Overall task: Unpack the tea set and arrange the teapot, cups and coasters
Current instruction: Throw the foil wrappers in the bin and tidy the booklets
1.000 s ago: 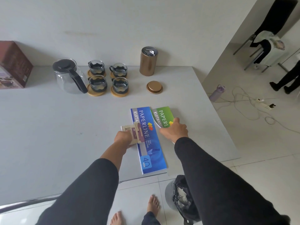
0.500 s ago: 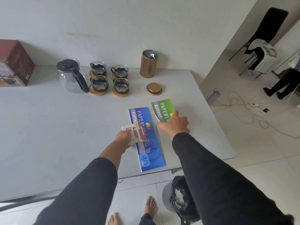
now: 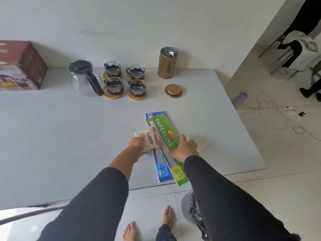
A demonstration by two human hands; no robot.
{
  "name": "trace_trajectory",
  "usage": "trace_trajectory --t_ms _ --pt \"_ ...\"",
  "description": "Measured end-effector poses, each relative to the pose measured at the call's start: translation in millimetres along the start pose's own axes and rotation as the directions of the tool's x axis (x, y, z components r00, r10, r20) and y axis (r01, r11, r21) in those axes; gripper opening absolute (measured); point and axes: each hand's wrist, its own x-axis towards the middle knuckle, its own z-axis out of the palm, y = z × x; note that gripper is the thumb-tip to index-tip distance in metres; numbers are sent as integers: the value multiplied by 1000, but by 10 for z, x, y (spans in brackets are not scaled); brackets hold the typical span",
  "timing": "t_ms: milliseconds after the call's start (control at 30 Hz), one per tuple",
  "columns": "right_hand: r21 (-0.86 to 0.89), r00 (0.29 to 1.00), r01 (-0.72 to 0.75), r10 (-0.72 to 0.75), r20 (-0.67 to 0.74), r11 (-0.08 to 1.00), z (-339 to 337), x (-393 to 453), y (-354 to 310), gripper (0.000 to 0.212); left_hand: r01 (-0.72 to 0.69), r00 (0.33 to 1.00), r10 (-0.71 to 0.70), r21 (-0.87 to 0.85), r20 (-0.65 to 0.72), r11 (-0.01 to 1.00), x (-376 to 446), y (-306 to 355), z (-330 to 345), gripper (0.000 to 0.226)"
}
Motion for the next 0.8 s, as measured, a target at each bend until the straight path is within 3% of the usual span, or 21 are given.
trace_trajectory --t_ms 100,267,433,667,800 --pt "50 1000 -14 15 -11 999 14 36 -6 75 -17 1000 17 35 -2 999 35 14 54 24" --pt "202 998 -56 58 -7 978 -34 101 -111 26 -86 989 125 365 -84 927 26 17 201 30" --pt "348 989 -142 117 91 927 -5 199 -83 55 -38 988 92 384 -123 922 6 -39 287 46" --pt "469 975 -199 128 180 860 59 243 18 57 -68 998 64 400 23 914 21 -14 424 22" --pt "571 958 -253 120 260 781 -13 292 112 38 -103 994 88 372 58 922 66 90 584 24"
